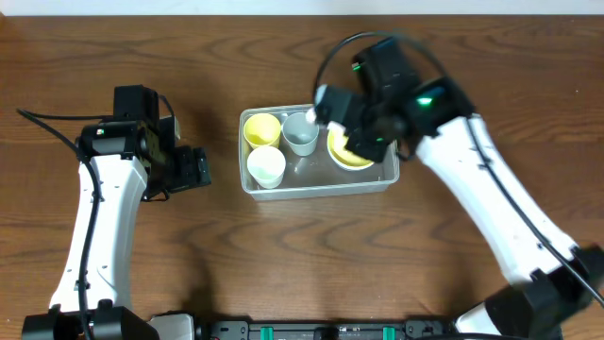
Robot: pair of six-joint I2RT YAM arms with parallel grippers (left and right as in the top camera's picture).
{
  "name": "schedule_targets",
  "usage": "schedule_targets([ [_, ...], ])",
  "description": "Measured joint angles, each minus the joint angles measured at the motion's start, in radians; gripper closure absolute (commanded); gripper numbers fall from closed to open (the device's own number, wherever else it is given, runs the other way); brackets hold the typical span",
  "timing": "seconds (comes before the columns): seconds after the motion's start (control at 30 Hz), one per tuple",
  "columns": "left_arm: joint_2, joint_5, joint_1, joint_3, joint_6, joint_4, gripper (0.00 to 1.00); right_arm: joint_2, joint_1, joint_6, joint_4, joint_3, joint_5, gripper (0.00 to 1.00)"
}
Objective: Pack container
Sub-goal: 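Carry the white fork into the box beside the yellow bowl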
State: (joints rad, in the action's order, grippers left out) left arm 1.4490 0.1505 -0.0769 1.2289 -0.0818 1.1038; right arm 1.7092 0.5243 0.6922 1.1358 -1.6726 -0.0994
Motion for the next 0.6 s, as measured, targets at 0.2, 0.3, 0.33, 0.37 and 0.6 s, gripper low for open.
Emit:
schedule_targets([
  [0.2, 0.0, 0.0, 0.0, 0.0, 0.0, 0.0, 0.12, 0.119, 0.036, 0.024, 0.006, 0.053, -0.002, 0.95],
  [0.3, 0.0, 0.0, 0.0, 0.0, 0.0, 0.0, 0.11, 0.172, 0.044, 0.026, 0.007, 0.066, -0.003, 0.89],
  [0.33, 0.0, 0.0, 0.0, 0.0, 0.0, 0.0, 0.12, 0.182, 0.048, 0.026, 0.008, 0.067, -0.002, 0.86],
  [0.37, 0.0, 0.0, 0.0, 0.0, 0.0, 0.0, 0.12, 0.193, 0.048, 0.027, 0.008, 0.068, -0.002, 0.78],
  [0.6, 0.0, 0.0, 0.0, 0.0, 0.0, 0.0, 0.12, 0.208, 0.048, 0.034, 0.008, 0.071, -0.002, 0.52],
])
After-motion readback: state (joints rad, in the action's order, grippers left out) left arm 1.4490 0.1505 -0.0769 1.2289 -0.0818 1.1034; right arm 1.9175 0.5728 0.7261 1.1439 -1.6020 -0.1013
